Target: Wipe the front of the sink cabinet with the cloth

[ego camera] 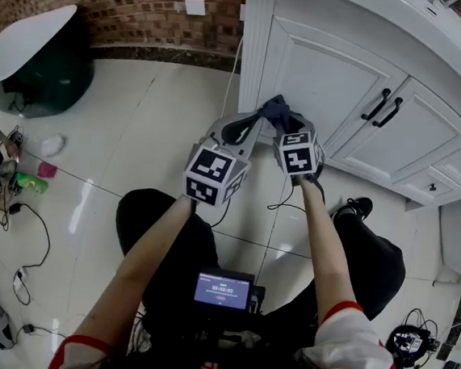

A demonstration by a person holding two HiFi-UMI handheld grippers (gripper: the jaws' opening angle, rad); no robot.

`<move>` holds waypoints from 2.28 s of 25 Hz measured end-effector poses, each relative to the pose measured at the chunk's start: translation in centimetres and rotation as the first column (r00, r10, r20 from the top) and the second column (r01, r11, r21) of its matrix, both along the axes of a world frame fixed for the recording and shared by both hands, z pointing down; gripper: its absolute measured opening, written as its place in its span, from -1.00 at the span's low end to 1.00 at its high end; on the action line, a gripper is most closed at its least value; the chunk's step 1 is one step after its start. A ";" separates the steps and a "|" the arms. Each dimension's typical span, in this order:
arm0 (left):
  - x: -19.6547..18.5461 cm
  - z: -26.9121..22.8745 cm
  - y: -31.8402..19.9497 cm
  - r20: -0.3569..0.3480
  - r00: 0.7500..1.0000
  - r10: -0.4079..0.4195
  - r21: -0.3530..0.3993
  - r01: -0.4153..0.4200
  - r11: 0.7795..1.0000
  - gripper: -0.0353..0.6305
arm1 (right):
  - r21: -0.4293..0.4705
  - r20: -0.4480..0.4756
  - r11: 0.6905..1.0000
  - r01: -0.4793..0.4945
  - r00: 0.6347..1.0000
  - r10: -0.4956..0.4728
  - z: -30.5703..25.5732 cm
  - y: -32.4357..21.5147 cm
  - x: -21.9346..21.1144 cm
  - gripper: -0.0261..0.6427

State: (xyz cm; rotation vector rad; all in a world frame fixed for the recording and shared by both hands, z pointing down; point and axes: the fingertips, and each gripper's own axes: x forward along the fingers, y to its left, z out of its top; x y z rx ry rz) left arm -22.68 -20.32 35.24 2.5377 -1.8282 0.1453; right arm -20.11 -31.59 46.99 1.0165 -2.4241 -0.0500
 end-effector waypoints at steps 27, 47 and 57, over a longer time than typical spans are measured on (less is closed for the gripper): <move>6.0 -5.7 0.7 -0.059 0.995 0.077 0.084 -0.072 0.994 -0.79 | 0.277 0.047 0.961 -0.013 0.999 0.000 -19.5 0.3 7.2 -0.68; 8.2 -8.1 -1.9 -0.142 0.985 0.097 0.042 -0.092 0.995 -0.79 | 0.182 0.060 0.980 -0.079 0.996 0.069 -13.3 -1.9 8.9 -0.68; 7.0 -2.2 -1.6 -0.151 0.988 0.030 -0.065 -0.040 0.997 -0.79 | -0.035 -0.040 0.994 -0.099 0.994 0.098 1.4 -1.9 8.5 -0.68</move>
